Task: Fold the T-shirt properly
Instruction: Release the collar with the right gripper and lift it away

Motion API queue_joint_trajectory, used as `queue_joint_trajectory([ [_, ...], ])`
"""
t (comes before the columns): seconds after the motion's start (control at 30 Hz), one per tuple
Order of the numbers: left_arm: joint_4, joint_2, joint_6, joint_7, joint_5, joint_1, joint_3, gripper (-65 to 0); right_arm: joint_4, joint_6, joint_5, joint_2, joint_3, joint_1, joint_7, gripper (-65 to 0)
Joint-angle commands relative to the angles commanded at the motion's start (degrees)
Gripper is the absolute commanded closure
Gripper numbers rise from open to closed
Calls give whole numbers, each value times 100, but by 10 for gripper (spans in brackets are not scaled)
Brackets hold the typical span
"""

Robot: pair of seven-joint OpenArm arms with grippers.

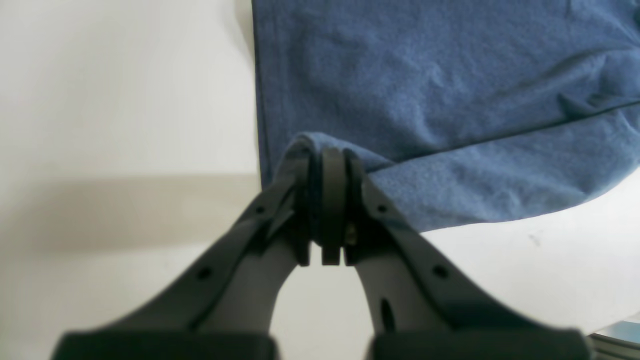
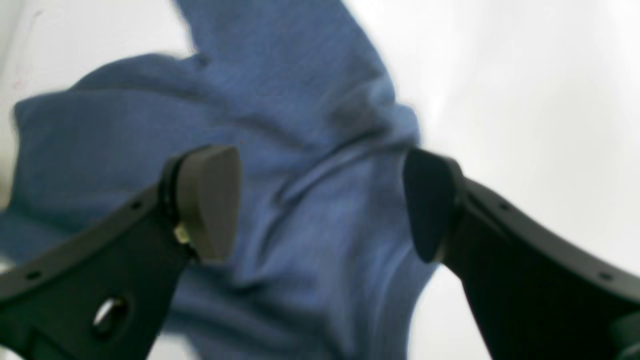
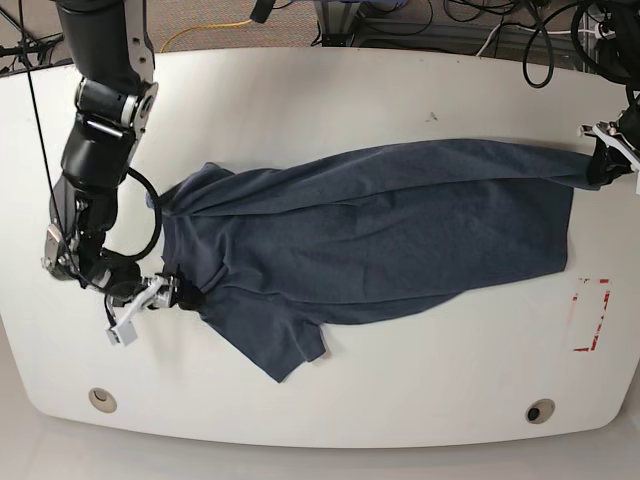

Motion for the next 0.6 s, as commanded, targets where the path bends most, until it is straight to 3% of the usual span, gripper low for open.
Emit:
queue_joint_trajectory([
  [0.13,0,0,0,0,0,0,0,0,1020,0,721,-18,563,-932,-484,-482],
  [0.4,0,-18,0,0,0,0,105,0,2048,0,1811,-18,1169,-2725,-510,-482],
  [0.6,0,-9,0,0,0,0,132,0,2303,0,2189,-141,1556,-3657,-510,-482],
])
